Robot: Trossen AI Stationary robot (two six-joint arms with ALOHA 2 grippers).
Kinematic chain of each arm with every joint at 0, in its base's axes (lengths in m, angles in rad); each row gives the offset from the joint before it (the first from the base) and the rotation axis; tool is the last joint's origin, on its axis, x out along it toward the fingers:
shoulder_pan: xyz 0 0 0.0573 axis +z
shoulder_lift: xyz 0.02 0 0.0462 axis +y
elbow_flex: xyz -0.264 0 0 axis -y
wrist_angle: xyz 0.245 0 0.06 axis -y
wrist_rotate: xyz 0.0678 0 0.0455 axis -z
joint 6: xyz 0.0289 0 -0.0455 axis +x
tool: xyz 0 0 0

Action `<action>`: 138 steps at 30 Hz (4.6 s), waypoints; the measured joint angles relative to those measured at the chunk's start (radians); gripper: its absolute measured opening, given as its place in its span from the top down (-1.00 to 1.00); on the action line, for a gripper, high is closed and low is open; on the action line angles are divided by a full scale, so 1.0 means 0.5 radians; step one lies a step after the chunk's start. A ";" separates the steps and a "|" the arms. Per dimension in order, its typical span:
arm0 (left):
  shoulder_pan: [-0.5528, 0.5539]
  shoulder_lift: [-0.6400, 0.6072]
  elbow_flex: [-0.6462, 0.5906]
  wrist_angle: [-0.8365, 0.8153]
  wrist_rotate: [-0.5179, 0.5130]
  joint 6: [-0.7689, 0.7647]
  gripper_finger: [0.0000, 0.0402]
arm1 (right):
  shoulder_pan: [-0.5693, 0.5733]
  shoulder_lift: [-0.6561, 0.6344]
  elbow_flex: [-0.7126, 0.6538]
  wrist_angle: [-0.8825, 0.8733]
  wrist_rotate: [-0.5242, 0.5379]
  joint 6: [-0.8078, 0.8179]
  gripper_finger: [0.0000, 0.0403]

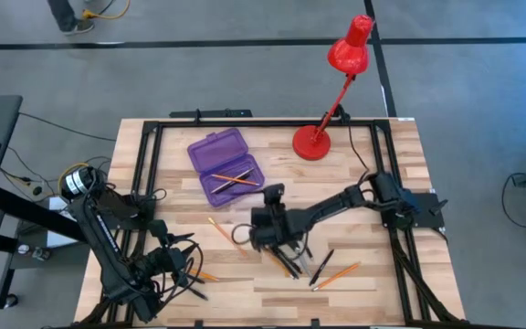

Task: Pick & place school supplies into a supply box
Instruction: Put the black pen into the purple supply box, then put the yellow pencil into the purple supply box

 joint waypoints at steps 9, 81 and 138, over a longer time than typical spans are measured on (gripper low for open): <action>0.000 0.000 0.000 -0.002 0.001 0.004 0.35 | -0.245 -0.003 0.111 0.386 -0.247 -0.590 0.85; 1.076 -0.001 -0.288 1.245 1.116 2.626 0.49 | 0.419 -0.583 0.372 -0.841 -1.139 0.271 0.37; 1.526 0.382 -0.495 1.686 1.758 2.987 0.96 | 0.796 -0.578 0.137 -1.197 -0.660 1.077 0.39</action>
